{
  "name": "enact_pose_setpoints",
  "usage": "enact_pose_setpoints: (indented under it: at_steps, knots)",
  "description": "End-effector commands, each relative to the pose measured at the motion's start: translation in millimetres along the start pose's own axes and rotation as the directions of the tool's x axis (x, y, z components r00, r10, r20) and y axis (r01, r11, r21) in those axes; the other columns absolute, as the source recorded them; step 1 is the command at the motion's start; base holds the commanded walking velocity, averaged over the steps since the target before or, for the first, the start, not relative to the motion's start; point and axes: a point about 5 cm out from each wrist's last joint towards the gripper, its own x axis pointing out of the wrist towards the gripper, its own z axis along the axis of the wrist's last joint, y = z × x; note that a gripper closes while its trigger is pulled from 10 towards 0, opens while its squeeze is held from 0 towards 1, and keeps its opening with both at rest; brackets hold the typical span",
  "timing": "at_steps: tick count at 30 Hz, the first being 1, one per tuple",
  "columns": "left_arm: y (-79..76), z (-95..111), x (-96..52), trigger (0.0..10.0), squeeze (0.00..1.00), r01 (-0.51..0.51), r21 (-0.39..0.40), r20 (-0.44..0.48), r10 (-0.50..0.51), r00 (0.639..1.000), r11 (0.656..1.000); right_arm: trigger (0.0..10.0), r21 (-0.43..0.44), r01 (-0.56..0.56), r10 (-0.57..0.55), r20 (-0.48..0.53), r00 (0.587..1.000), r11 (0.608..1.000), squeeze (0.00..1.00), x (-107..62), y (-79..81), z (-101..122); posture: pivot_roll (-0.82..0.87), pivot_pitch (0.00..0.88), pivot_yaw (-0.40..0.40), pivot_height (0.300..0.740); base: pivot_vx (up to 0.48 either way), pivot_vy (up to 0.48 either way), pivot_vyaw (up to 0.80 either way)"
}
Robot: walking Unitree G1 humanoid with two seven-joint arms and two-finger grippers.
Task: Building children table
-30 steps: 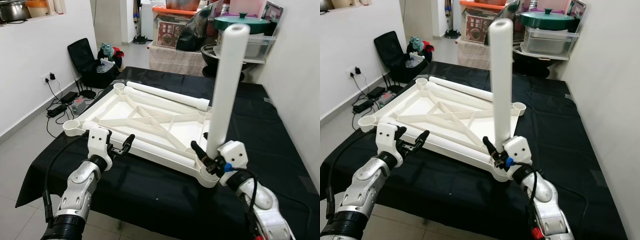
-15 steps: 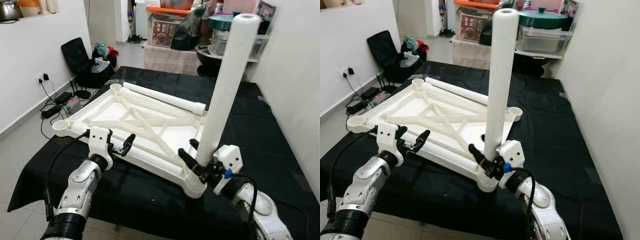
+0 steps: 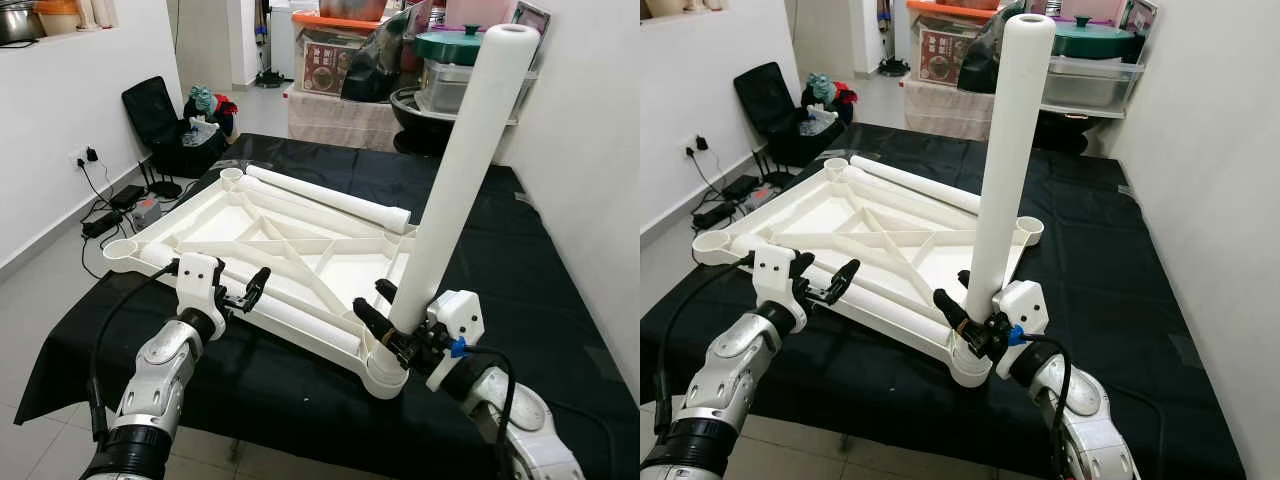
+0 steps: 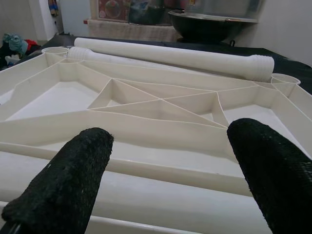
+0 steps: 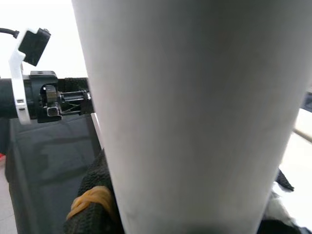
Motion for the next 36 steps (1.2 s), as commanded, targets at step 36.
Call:
enact_pose_setpoints:
  at_steps: [36]
  knots:
    - [-4.2, -5.3, -5.7, 10.0, 0.00, 0.013, -0.022, -0.013, -0.013, 1.000, 1.000, 10.0, 0.153, -0.550, 0.561, -0.041, 0.827, 0.821, 0.00, 28.7, 9.9, -1.4, 0.11, 0.000, -0.131, 0.740, 0.000, 0.000, 0.00]
